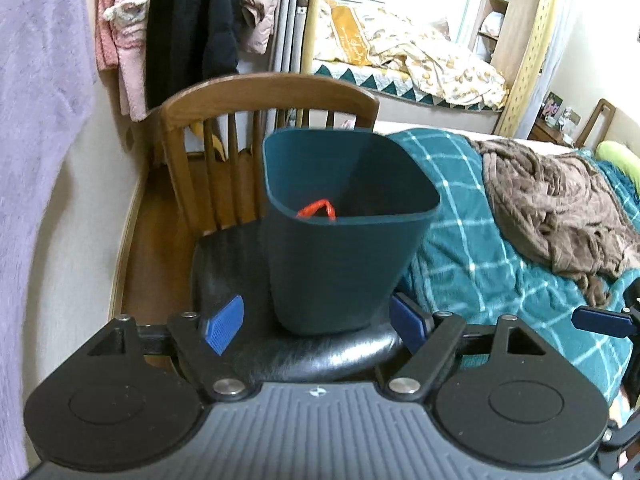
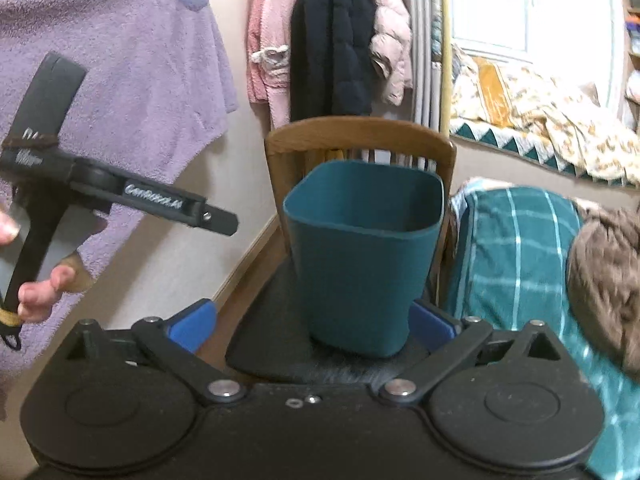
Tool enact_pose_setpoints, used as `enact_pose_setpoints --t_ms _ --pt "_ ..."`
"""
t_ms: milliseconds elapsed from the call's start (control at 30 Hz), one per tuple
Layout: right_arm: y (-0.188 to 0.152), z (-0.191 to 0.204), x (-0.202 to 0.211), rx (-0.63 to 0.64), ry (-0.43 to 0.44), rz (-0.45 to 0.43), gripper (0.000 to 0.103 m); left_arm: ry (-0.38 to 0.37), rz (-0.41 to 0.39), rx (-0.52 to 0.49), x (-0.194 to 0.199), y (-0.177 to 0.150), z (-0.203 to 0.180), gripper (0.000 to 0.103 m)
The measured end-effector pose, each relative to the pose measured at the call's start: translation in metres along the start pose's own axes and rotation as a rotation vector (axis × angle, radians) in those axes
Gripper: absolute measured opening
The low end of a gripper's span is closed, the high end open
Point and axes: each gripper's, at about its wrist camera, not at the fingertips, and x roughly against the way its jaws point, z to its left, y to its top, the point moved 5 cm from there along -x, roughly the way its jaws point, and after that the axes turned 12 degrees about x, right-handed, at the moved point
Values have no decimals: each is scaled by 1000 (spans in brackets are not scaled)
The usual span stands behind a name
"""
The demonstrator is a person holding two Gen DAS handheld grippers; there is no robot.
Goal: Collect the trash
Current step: 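Lower both tools back down to the remaining trash pile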
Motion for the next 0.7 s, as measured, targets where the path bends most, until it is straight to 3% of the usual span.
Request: enact_pose_setpoints --t_ms 267,333,367,400,700 --pt "-76 9 -4 -101 -41 43 103 -22 102 -19 -27 -77 12 84" --pt "-103 10 -13 -143 -42 82 103 -30 146 -15 -44 -102 18 90" --pt "-116 11 -18 -162 -45 100 103 -30 169 -12 -55 -117 22 98" --pt "-133 13 -25 -186 -47 129 103 -27 185 -12 -65 -129 27 102" --pt "-305 40 -115 -308 -58 393 103 59 377 18 -199 -264 79 102"
